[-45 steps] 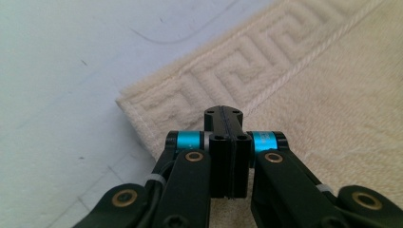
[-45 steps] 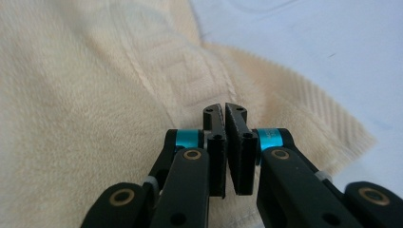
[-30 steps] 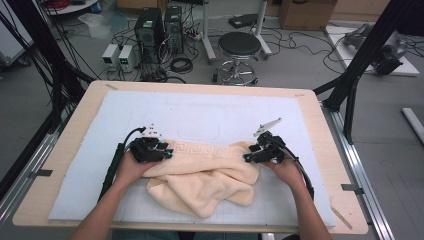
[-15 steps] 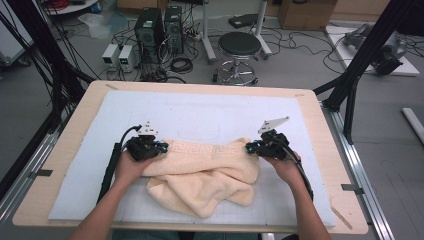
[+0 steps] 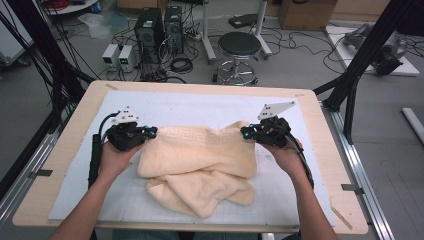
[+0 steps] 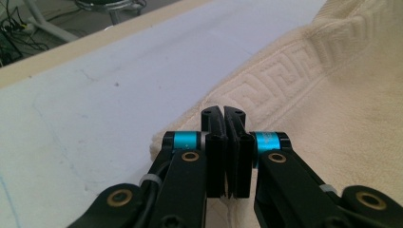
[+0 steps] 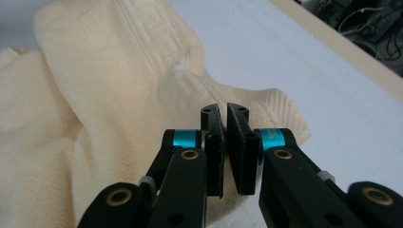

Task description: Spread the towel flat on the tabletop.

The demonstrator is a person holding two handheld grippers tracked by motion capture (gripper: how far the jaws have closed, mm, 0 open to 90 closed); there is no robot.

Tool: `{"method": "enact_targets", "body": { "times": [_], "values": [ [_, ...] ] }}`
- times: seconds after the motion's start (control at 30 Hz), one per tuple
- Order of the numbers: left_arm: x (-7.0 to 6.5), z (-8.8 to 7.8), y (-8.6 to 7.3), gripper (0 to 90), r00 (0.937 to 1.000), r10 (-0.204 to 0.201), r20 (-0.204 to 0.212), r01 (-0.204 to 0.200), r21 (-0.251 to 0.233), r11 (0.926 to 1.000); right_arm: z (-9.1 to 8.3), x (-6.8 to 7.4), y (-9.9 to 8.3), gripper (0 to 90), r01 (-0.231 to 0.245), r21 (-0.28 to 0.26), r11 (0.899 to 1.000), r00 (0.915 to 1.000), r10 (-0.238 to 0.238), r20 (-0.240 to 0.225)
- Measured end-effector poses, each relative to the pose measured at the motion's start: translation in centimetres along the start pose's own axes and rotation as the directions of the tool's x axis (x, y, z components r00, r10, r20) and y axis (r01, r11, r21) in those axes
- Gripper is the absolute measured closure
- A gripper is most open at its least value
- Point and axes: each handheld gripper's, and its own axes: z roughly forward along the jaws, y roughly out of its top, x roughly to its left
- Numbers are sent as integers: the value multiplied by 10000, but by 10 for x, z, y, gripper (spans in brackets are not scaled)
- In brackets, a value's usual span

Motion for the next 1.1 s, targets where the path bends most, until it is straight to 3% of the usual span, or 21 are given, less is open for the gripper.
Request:
{"method": "enact_targets", "body": {
  "times": [0.17,0.47,0.6,0.67,0.73,0.77,0.8,0.83,0.87,0.9,0.93,0.97,1.0,1.03,1.07,1.1],
  "values": [
    [-5,-14,-1,872,9996,229,189,-225,-187,9996,-3,6,-1,858,78,84,9999,9997,-76,-239],
    [-26,-34,-32,872,9958,320,853,-320,-20,9995,-4,27,-23,858,-37,219,9998,9955,58,-947],
    [-29,-35,-33,872,9939,438,1013,-449,93,9989,-5,37,-26,861,-4,376,9993,9932,48,-1167],
    [-20,-25,-23,873,9960,388,804,-411,271,9988,-3,34,-23,864,29,518,9987,9941,27,-1086],
    [-13,-19,-17,874,9973,244,700,-268,336,9991,-1,21,-12,868,47,439,9990,9974,-15,-725],
    [-2,-10,-5,875,9990,-25,436,8,376,9993,0,8,-1,870,30,323,9995,9990,-16,-440],
    [8,-3,7,875,9997,-137,219,129,360,9993,0,-6,11,871,22,198,9998,9998,-19,-179],
    [16,3,19,875,9999,-109,-18,110,292,9995,0,-6,11,871,22,198,9998,9998,-19,-179],
    [42,19,58,874,9972,-203,-723,211,112,9997,3,-41,41,865,-144,-147,9998,9977,153,653],
    [42,19,58,871,9972,-203,-723,211,112,9997,3,-41,41,865,-144,-147,9998,9977,153,653],
    [58,27,80,871,9914,-226,-1286,219,-67,9997,5,-54,53,823,-148,-168,9997,9932,166,1154],
    [67,31,92,839,9849,-427,-1675,397,-215,9990,8,-75,69,638,-33,-38,10000,9766,40,2149],
    [77,38,97,685,9819,-1236,-1432,1178,-488,9918,11,-101,78,569,-1291,-506,9903,9645,1373,2254],
    [77,38,97,686,9819,-1236,-1432,1178,-488,9918,13,-103,77,568,-1491,-731,9861,9633,1616,2145],
    [79,41,95,686,9846,-1284,-1185,1236,-474,9912,17,-103,76,574,-1369,-665,9884,9659,1481,2124],
    [78,44,89,680,9868,-1011,-1266,992,-213,9948,22,-100,72,573,-1266,-397,9912,9709,1320,2000]
  ]
}}
